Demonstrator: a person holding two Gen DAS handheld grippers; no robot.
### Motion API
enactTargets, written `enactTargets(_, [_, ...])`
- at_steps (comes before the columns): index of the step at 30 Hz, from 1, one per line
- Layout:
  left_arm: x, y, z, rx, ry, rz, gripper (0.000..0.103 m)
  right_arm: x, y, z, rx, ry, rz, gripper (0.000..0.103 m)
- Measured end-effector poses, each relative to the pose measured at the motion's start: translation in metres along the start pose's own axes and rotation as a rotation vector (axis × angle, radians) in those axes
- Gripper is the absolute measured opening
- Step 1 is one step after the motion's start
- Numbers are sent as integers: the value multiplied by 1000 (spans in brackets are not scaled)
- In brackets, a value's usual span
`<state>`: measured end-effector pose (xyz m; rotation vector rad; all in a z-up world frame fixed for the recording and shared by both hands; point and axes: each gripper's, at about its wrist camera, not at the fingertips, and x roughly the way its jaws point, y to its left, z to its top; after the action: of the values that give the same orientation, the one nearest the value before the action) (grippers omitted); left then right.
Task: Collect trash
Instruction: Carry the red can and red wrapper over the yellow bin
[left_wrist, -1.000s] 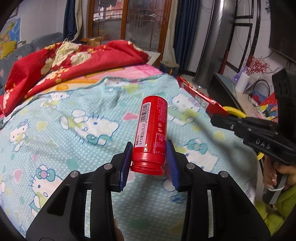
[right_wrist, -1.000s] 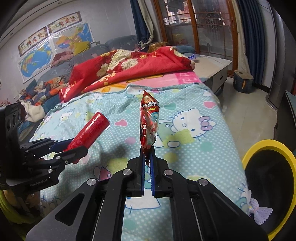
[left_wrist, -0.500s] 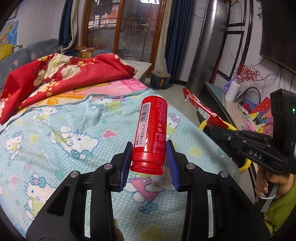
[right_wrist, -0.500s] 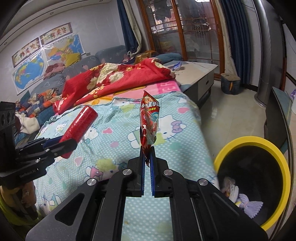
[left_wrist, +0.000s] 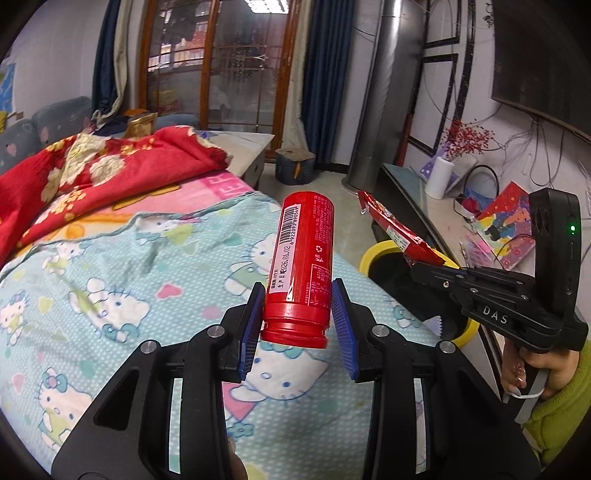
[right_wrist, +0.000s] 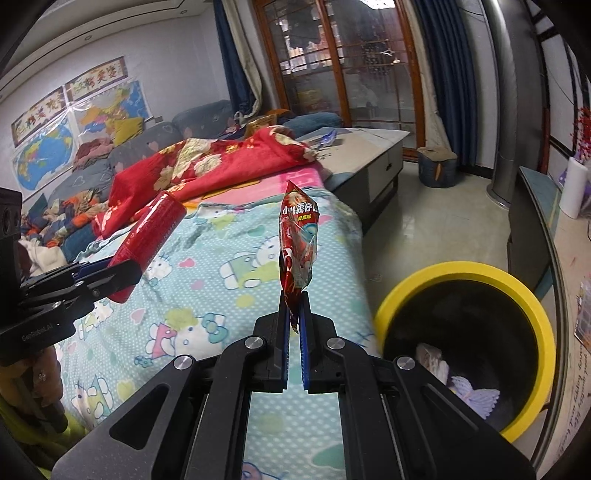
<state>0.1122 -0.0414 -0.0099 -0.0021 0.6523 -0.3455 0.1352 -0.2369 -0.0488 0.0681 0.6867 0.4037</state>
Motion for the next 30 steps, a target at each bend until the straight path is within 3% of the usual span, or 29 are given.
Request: enactTargets(30, [37,-96,12,141,34,-140,29,-43,-93,-31,169,-30,-164,5])
